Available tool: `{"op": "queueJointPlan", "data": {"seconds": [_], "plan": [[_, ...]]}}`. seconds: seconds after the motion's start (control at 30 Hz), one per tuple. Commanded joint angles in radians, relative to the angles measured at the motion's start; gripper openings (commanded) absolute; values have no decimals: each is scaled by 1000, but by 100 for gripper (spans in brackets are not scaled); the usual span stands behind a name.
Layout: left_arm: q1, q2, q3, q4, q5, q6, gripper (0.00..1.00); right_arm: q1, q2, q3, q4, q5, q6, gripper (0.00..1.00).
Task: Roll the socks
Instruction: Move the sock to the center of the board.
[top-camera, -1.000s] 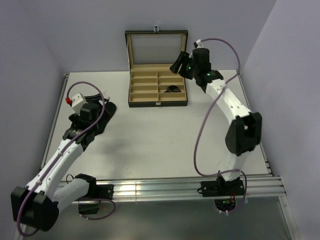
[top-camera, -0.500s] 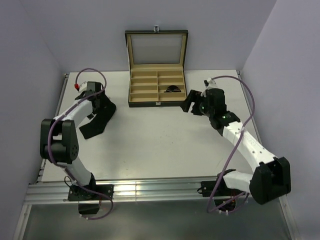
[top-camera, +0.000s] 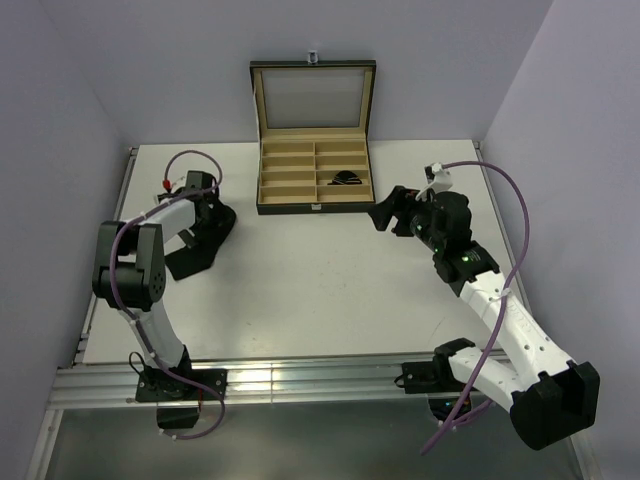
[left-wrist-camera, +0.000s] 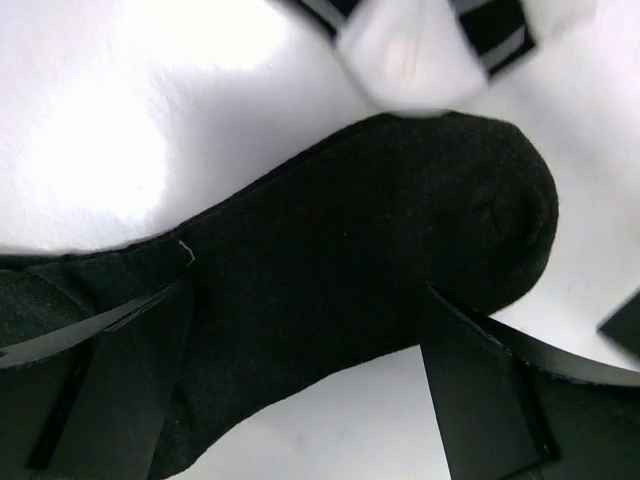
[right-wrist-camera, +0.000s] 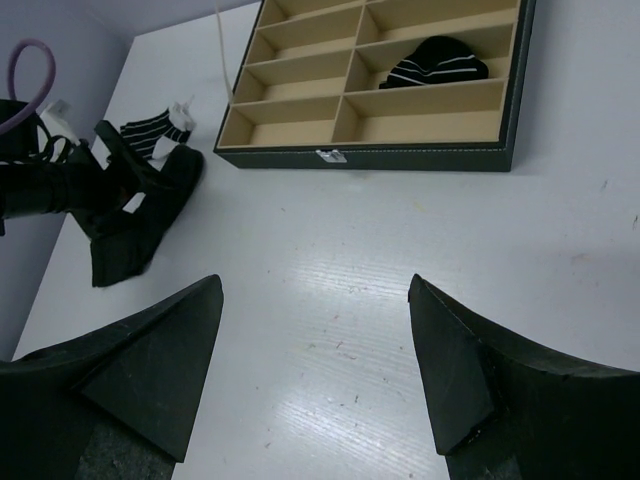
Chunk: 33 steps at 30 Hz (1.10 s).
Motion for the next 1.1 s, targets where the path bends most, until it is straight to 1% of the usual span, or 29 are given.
{"op": "queueJointPlan", "data": {"seconds": [0.0, 0.07, 0.17, 0.2, 0.27, 0.3, 0.37, 0.47, 0.57, 0.73, 0.83, 0.9, 0.97, 1.0, 1.03, 1.07], "plan": [[-95, -24, -100, -107, 100, -96, 98, -9, -25, -7, 15, 25, -20, 82], [-151, -68, -154, -128, 131, -144, 98, -7, -26, -6, 7, 30, -21, 82], [-318, -134, -203, -136, 168, -217, 98, -9, -29, -3, -2, 28, -23, 82], [-350, -148, -212, -133, 179, -259, 98, -7, -31, -4, -2, 28, -23, 82], [-410, -172, -214, -131, 191, -303, 98, -9, -37, -9, -2, 30, -23, 82], [-463, -172, -195, -127, 198, -332, 98, -7, -41, -10, -4, 31, -23, 82], [-525, -160, -168, -121, 199, -357, 98, -9, -48, -10, -11, 36, -24, 82], [-576, -110, -100, -78, 195, -386, 98, -7, -57, -12, -27, 40, -32, 82], [-590, -26, -7, -38, 217, -412, 98, -7, -66, -18, -42, 56, -37, 82], [-597, 122, 200, -1, 219, -454, 98, -7, -91, -33, -82, 71, -37, 82], [-604, 157, 297, -12, 232, -471, 98, -7, -115, -36, -102, 62, -37, 82], [-616, 136, 316, -21, 209, -472, 100, -9, -130, -32, -125, 30, -55, 82], [-628, 58, 302, -13, 180, -454, 99, -7, -143, -19, -146, -25, -79, 82], [-631, 24, 281, -12, 138, -431, 100, -6, -153, -21, -145, -51, -84, 82], [-636, -55, 265, -9, 113, -410, 99, -6, -163, -22, -139, -71, -95, 82], [-637, -98, 247, -5, 90, -390, 100, -6, -170, -21, -136, -87, -98, 82]]}}
